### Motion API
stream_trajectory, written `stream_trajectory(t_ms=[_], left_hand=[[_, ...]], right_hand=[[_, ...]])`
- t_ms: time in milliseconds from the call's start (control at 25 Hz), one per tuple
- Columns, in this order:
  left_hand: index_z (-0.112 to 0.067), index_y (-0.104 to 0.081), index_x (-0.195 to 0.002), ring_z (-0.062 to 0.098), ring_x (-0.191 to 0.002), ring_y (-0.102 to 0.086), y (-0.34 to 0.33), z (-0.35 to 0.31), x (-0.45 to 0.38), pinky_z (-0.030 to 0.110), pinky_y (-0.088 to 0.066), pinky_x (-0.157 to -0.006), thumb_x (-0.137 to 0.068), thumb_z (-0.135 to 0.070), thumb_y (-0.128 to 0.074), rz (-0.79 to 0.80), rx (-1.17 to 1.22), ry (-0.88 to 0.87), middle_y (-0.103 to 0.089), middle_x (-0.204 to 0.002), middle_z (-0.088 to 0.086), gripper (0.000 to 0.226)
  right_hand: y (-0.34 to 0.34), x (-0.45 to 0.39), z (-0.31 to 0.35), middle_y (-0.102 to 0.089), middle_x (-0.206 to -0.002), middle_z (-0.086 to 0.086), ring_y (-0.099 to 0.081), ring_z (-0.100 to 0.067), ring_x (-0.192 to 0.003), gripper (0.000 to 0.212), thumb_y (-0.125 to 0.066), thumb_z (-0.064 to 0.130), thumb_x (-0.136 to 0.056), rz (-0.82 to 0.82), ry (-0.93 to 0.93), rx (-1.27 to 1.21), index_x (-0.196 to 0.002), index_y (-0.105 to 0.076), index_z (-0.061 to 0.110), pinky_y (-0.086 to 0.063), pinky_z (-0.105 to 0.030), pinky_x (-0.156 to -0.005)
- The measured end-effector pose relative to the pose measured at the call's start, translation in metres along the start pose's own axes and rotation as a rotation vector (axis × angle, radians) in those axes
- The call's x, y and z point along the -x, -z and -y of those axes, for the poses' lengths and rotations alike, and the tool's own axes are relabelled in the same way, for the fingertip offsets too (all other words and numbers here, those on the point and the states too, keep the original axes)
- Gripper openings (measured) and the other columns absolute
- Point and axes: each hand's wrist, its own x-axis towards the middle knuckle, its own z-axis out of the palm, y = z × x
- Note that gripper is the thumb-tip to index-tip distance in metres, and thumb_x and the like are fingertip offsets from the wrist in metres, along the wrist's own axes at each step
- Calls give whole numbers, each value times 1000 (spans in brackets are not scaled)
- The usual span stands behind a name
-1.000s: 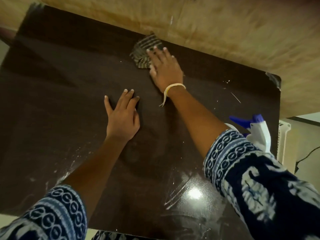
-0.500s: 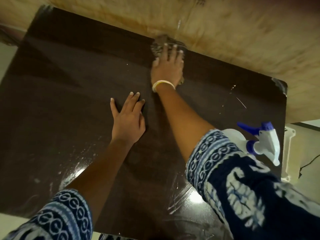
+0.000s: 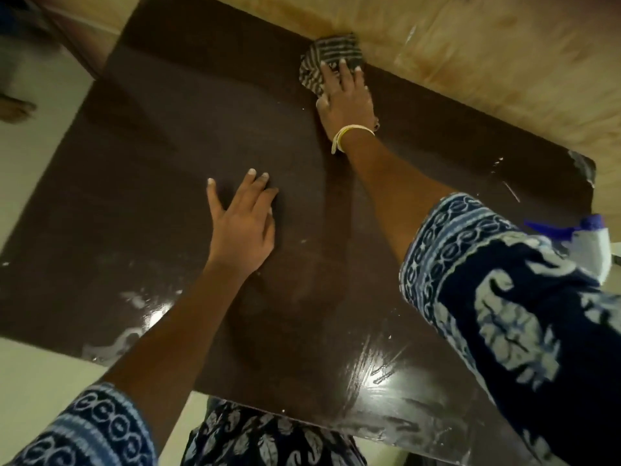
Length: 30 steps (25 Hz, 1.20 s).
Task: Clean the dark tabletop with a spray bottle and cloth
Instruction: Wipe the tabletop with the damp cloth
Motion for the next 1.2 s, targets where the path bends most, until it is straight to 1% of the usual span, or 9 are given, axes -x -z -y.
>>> stream_trajectory(t_ms=[120, 160, 280, 400, 640, 840, 1000, 1080, 1200], left_hand=[[-11, -61, -126, 21, -143, -36, 27, 47, 31, 69, -9, -113, -95, -16, -44, -36, -16, 89, -53, -143, 7, 36], [-11, -61, -126, 21, -144, -35, 35, 61, 43, 69, -7, -113, -96, -17, -42, -35, -18, 113, -53, -143, 7, 36], [-10, -60, -127, 21, -144, -34, 58, 94, 81, 67, -5, -114, -97, -20, -38, -9, -26, 156, -53, -143, 7, 38], [-11, -59, -127, 20, -145, -32, 75, 120, 117, 64, -2, -115, -98, -21, -36, 5, -22, 180, -52, -143, 7, 38], [-11, -58, -128, 20, -145, -31, 90, 147, 178, 63, -1, -115, -98, -18, -38, 21, 6, 156, -51, -144, 7, 37], [-11, -54, -131, 21, -147, -29, 98, 147, 231, 65, -3, -114, -97, -18, -37, 54, -1, 156, -46, -149, 8, 39], [-10, -50, -137, 23, -148, -26, 102, 137, 265, 67, -6, -113, -99, -21, -37, 142, -94, 111, -41, -152, 10, 42], [-9, -47, -139, 24, -148, -25, 107, 126, 271, 68, -6, -112, -100, -22, -40, 178, -113, 75, -39, -154, 11, 42], [-10, -48, -140, 23, -148, -26, 106, 97, 267, 67, -6, -113, -100, -21, -42, 217, -111, -45, -39, -154, 10, 42]], right_hand=[[-14, 39, 42, -16, -162, -2, -11, -30, -149, 58, -36, 31, -97, 25, 207, 41, -153, -22, 32, -18, -46, -117], [-20, 54, 55, -19, -161, -2, -12, -29, -149, 58, -36, 30, -96, 22, 249, 57, -152, -24, 33, -20, -45, -117], [-35, 97, 89, -23, -160, -2, -15, -28, -149, 58, -37, 29, -94, 20, 325, 73, -151, -27, 34, -22, -44, -117], [-48, 135, 112, -22, -161, -2, -14, -27, -149, 58, -37, 30, -94, 28, 380, 81, -151, -27, 35, -22, -44, -118], [-75, 223, 145, -23, -160, -1, -15, -28, -149, 57, -36, 31, -94, 11, 378, 59, -150, -28, 35, -19, -44, -118], [-88, 304, 172, -20, -161, -1, -13, -27, -149, 57, -36, 30, -95, 56, 422, 34, -151, -26, 35, -17, -45, -120], [-104, 369, 187, -18, -162, -1, -11, -26, -150, 60, -38, 28, -94, 92, 481, 79, -152, -23, 36, -14, -43, -119], [-101, 387, 180, -20, -161, 0, -12, -25, -150, 61, -42, 24, -92, 96, 448, 23, -150, -28, 36, -15, -43, -119], [-95, 408, 141, -26, -159, 0, -16, -26, -149, 61, -47, 22, -90, 43, 233, -45, -148, -34, 34, -18, -45, -118]])
